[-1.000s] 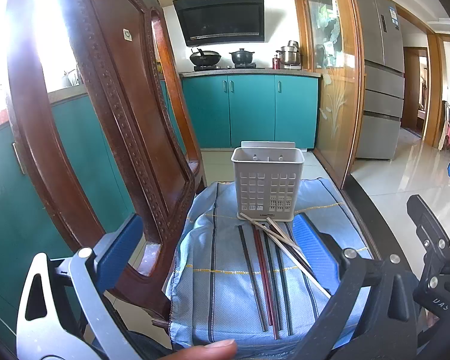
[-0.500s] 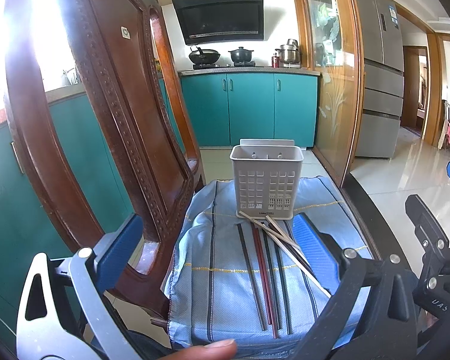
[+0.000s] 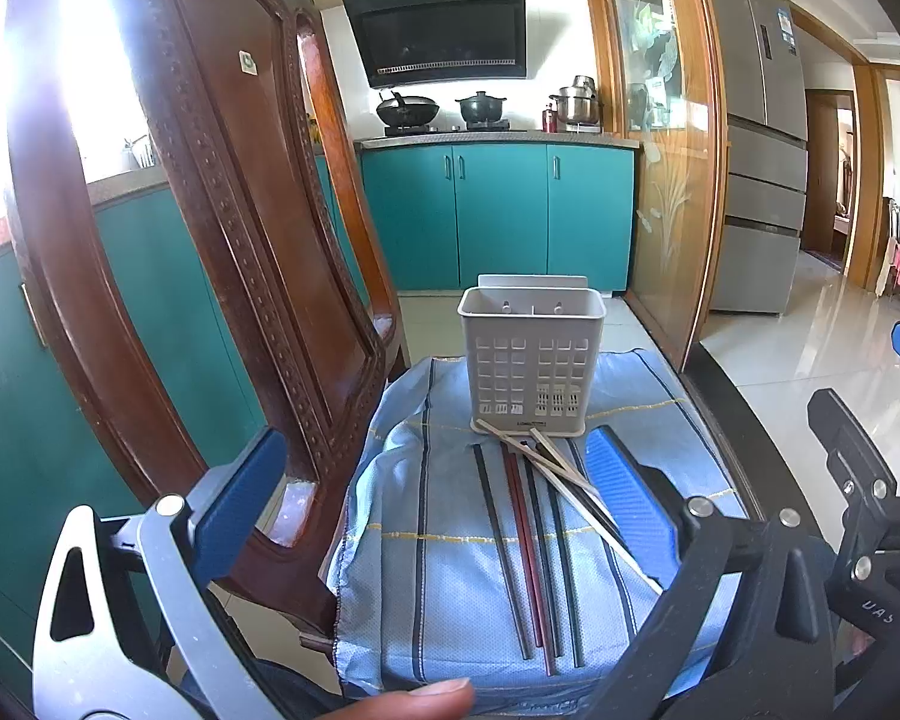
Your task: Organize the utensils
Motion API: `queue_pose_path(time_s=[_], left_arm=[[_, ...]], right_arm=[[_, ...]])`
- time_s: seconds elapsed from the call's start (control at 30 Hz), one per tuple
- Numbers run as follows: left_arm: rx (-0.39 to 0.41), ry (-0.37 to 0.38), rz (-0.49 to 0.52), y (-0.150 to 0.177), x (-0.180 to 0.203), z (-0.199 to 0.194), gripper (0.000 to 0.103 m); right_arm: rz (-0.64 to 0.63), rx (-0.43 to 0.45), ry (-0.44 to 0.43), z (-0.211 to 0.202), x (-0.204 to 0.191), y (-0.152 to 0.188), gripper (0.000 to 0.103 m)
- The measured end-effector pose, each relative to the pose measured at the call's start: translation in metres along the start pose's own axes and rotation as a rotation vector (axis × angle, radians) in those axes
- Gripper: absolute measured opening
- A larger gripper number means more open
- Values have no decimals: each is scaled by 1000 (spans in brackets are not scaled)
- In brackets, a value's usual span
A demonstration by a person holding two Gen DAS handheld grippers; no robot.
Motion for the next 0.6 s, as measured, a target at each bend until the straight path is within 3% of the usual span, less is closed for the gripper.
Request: queue_pose_path(time_s=[0.6], left_arm=[[-22, -2, 4, 4, 1, 3, 99]], right_arm=[[-14, -6, -9, 1, 0, 2, 100]])
Point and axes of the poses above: each gripper's, at about its wrist camera, not at the fingertips, and z roughly the way its jaws point, x to its right, y to its underside, the point moved 8 cm from there along z, roughly the way its jaws point, and after that the axes turned 9 degrees about -z, right-handed, at the moved point
